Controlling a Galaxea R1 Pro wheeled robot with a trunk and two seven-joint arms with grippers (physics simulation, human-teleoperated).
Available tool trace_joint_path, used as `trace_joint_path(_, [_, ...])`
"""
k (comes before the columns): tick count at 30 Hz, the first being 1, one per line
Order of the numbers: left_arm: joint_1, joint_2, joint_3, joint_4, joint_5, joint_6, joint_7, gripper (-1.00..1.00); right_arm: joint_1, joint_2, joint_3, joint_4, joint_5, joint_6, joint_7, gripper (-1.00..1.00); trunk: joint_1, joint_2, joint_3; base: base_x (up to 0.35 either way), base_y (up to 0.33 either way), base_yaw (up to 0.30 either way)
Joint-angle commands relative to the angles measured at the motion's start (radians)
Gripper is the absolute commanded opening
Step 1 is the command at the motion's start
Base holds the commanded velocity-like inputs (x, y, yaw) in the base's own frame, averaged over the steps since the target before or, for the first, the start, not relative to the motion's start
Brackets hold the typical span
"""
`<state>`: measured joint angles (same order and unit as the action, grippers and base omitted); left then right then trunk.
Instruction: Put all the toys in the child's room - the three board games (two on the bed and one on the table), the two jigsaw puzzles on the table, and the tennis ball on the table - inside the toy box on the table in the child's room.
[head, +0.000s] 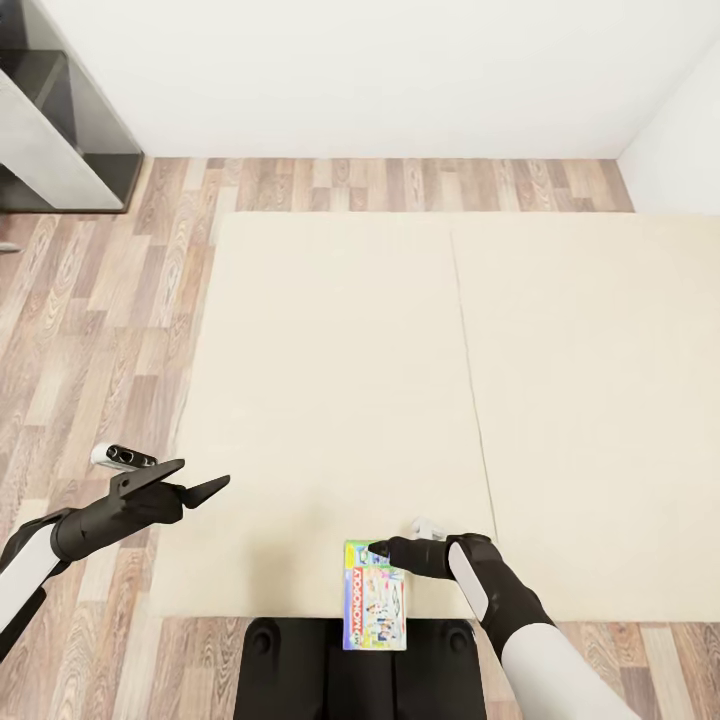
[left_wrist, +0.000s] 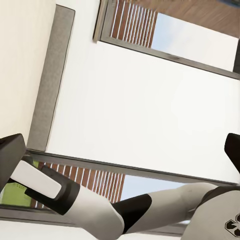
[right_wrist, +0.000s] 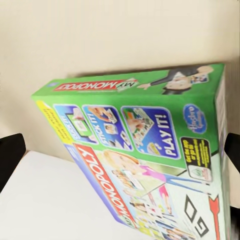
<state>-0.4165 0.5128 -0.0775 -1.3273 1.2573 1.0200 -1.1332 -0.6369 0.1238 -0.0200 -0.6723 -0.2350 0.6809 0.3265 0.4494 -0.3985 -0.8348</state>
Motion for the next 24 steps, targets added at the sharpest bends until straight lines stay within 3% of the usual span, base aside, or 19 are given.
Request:
trace_joint_path(1, [-0.001, 0.001, -0.002, 0.000, 0.004, 0.005, -0.002, 1.00, 0.000, 0.000, -0.002, -0.001, -0.001, 0.005, 0.001, 1.00, 0.001, -0.002, -0.001, 0.000, 0.000, 0.064])
trace_joint_path(24, [-0.001, 0.001, -0.002, 0.000, 0.004, 0.005, -0.002, 1.00, 0.000, -0.001, -0.002, 0.001, 0.000, 0.008, 0.002, 1.00, 0.001, -0.002, -0.001, 0.000, 0.042, 0.005])
